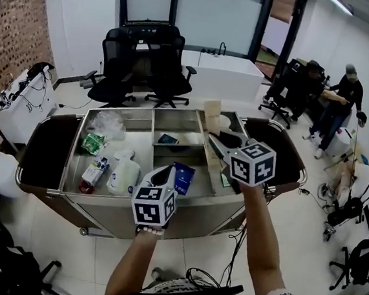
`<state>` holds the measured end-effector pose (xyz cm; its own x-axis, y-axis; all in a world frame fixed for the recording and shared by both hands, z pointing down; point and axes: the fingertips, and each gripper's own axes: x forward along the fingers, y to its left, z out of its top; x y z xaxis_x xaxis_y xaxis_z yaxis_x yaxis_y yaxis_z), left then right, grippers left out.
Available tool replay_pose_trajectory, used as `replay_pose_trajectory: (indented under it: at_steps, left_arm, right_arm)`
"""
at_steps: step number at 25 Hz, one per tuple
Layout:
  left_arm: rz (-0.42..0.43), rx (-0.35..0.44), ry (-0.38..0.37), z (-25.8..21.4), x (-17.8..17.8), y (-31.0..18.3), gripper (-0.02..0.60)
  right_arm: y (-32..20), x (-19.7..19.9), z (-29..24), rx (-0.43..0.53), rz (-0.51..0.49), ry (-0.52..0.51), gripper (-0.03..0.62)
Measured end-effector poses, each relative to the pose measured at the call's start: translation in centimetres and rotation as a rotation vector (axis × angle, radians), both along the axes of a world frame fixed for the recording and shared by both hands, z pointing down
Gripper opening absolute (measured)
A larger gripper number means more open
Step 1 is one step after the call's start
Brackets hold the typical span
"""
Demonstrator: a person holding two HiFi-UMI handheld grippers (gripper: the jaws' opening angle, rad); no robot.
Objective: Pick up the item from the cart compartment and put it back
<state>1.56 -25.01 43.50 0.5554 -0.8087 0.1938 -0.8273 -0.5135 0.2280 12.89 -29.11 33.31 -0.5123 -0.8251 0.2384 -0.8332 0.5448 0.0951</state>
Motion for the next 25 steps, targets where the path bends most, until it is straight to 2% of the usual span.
replay_pose_trajectory:
  at_steps: [5, 12, 18, 25]
  left_arm:
    - [-0.019, 0.038, 0.02, -0.7, 1.3, 2.7, 0.002]
    - [-0.064, 0.056, 0.049, -1.3, 2.9, 6.3, 0.002]
    - [-0.106, 0.071, -0.007, -0.9, 3.7, 8.6, 0.002]
    - [-0.08, 0.036, -0.015, -0.1, 4.6, 10.0, 0.002]
  right_arm:
    - [6.1, 2.6, 2.2, 0.038, 0.023, -0.111, 0.094]
    - [12.7, 4.6, 5.0, 0.036, 0.006, -0.158, 0.092]
    - [15.7, 5.4, 7.0, 0.0, -0.008, -0.23, 0.092]
    - [17.2, 6.1, 7.2, -0.004, -0.015, -0.264, 0.091]
